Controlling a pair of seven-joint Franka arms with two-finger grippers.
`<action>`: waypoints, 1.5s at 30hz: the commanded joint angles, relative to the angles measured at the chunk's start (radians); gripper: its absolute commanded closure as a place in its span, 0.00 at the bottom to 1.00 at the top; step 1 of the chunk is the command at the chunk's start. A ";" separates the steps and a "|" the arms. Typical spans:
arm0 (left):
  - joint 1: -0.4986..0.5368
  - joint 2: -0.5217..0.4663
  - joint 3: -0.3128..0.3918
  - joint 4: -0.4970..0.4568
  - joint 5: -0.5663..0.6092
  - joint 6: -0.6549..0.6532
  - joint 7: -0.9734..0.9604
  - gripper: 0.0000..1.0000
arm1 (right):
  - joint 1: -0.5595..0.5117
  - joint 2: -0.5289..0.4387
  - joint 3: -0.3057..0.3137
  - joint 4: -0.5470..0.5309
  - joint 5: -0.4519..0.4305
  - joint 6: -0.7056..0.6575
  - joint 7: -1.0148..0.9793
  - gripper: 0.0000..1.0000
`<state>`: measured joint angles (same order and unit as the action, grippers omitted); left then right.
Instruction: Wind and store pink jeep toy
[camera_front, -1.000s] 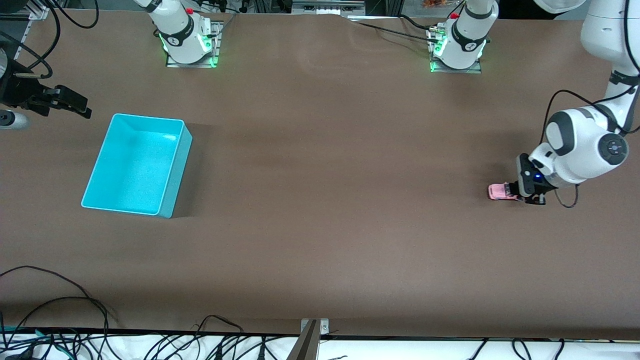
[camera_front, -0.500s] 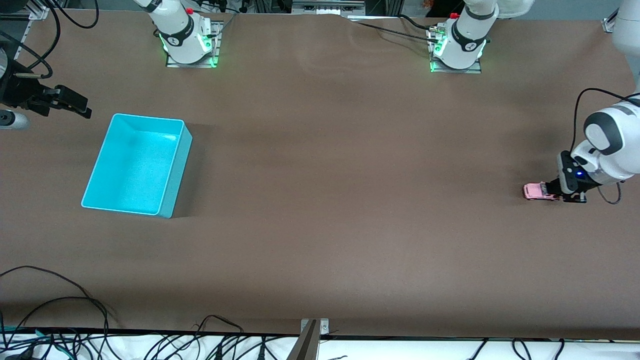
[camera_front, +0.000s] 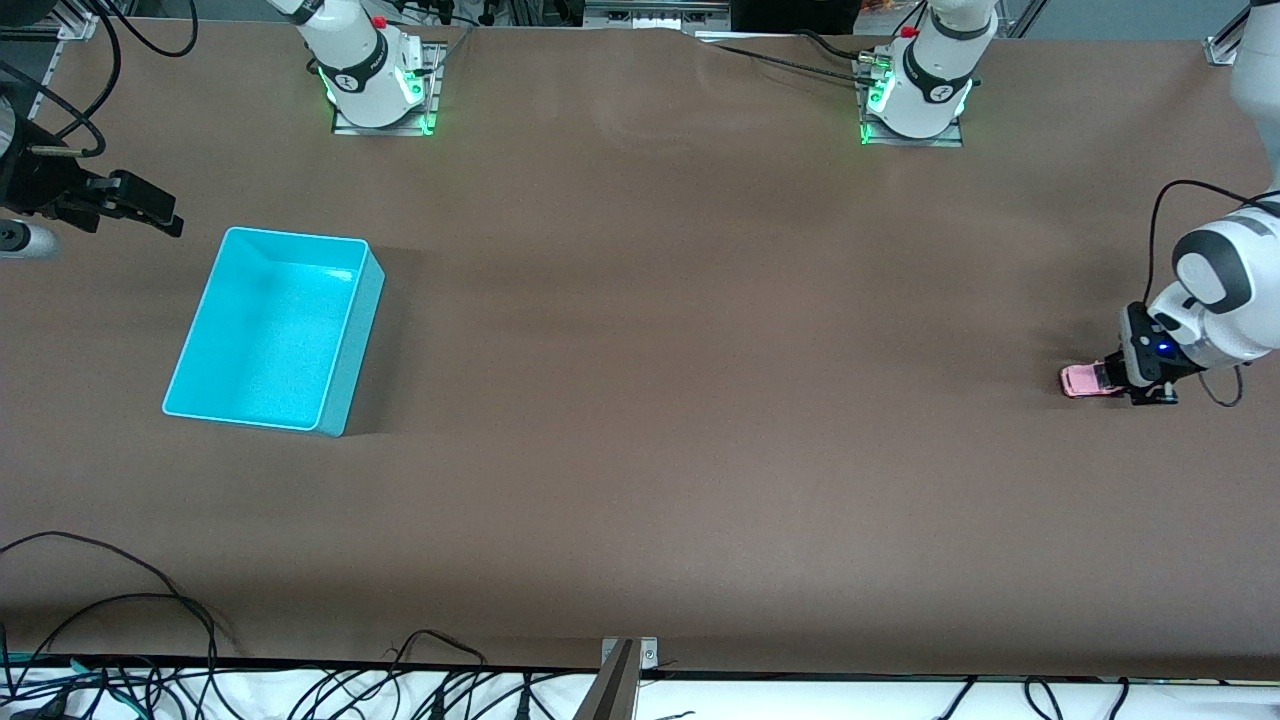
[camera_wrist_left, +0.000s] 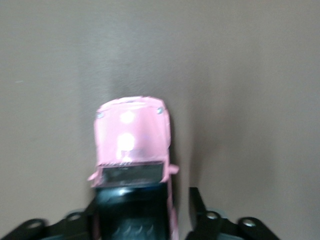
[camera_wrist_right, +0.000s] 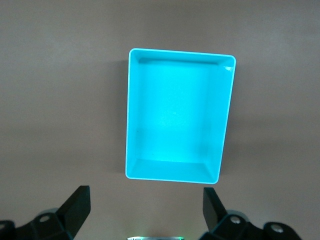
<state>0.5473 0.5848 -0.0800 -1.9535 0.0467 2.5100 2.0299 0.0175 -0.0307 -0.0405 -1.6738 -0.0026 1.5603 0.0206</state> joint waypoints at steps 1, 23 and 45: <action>0.003 0.003 -0.020 0.088 0.005 -0.146 0.007 0.00 | 0.002 0.000 0.002 0.016 -0.013 -0.017 0.001 0.00; -0.001 -0.215 -0.138 0.171 0.010 -0.577 -0.416 0.00 | 0.002 0.000 0.002 0.016 -0.013 -0.017 0.001 0.00; -0.003 -0.336 -0.303 0.352 0.021 -0.925 -0.899 0.00 | 0.002 0.000 0.002 0.016 -0.013 -0.017 0.001 0.00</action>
<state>0.5428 0.2523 -0.3517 -1.7004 0.0467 1.7141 1.2341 0.0176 -0.0307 -0.0403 -1.6738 -0.0026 1.5603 0.0206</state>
